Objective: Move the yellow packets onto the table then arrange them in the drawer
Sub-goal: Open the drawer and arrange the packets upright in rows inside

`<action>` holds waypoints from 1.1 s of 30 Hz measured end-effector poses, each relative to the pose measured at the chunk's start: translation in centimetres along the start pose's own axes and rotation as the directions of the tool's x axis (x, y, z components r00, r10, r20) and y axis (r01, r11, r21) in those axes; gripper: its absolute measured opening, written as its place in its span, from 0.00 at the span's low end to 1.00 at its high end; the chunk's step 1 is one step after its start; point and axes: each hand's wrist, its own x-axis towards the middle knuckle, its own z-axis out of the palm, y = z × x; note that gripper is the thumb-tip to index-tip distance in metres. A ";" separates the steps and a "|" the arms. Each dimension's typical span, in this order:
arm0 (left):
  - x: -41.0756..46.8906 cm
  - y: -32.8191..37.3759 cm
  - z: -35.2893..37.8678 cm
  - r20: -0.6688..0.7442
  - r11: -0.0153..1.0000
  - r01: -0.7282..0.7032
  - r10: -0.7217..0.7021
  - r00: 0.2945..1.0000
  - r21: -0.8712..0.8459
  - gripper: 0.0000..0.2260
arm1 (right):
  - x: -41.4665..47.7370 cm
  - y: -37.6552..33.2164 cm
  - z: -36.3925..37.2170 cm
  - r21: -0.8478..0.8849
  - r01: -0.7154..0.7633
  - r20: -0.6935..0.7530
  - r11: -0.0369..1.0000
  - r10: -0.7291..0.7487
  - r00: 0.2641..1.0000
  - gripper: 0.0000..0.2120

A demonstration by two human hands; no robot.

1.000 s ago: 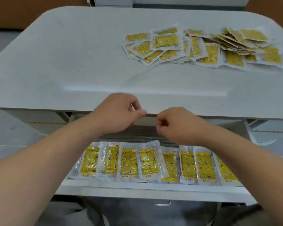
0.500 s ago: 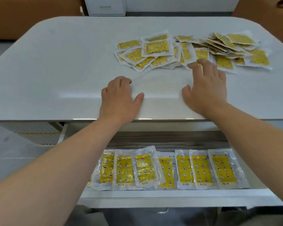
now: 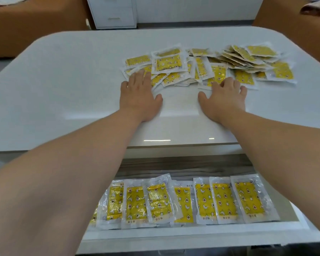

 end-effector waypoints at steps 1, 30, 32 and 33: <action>0.5 -0.2 0.5 0.026 0.999 -0.024 0.025 0.999 -0.027 0.36 | 0.1 0.1 0.1 0.006 0.004 -0.023 1.000 -0.004 1.000 0.34; -11.7 -1.6 -2.6 -0.115 0.932 0.130 -0.178 0.977 -0.338 0.03 | -5.4 -0.8 -2.0 0.193 -0.202 0.018 0.960 0.202 0.979 0.23; -12.5 -2.0 -3.4 -0.050 0.907 0.126 -0.159 0.986 -0.401 0.12 | -6.9 -0.7 -2.9 0.282 -0.207 0.049 0.937 0.201 0.978 0.21; -12.6 -2.2 -3.8 0.006 0.895 0.164 -0.178 0.984 -0.414 0.18 | -7.6 -0.5 -3.5 0.345 -0.213 0.079 0.914 0.198 0.977 0.22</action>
